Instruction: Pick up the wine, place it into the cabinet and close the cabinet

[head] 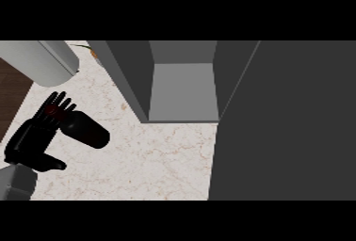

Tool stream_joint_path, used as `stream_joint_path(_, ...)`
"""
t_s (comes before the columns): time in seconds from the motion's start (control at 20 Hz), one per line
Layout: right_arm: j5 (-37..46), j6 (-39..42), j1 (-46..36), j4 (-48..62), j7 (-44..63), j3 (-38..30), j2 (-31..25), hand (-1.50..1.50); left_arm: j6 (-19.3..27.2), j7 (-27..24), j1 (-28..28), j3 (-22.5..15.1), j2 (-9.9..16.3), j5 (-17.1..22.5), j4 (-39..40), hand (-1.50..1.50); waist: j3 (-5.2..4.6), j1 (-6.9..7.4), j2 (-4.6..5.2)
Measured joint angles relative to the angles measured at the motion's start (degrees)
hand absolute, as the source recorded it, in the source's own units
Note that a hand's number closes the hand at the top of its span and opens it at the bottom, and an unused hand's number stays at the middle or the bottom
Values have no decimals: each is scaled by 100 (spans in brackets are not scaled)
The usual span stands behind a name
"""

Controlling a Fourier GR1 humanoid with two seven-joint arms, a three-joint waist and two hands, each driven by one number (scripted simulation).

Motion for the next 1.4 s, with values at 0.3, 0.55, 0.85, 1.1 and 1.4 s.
stream_joint_path(0.3, 7, -35, -149, -7, 125, 18, 24, -150, 7, -460, -272, -72, 20, -292, 628, -150, 0, -6, 1)
stream_joint_path(0.55, 0, -32, -179, -11, 158, -21, 47, -150, -11, -798, -424, -127, 91, -495, 1130, -150, -1, -6, 2)
stream_joint_path(0.85, 18, 14, -102, -21, 136, 47, 60, -150, 161, -1213, -577, -250, 136, -823, 1728, -150, -2, -15, 4)
stream_joint_path(1.1, -19, 96, -141, -35, 187, -141, -19, -150, 248, -1364, -694, -313, 117, -913, 2065, -150, -1, -21, 3)
stream_joint_path(1.4, -32, 180, -6, -18, 24, -176, 31, -150, 335, -1640, -907, -422, 61, -1063, 2543, -150, -3, -42, 8)
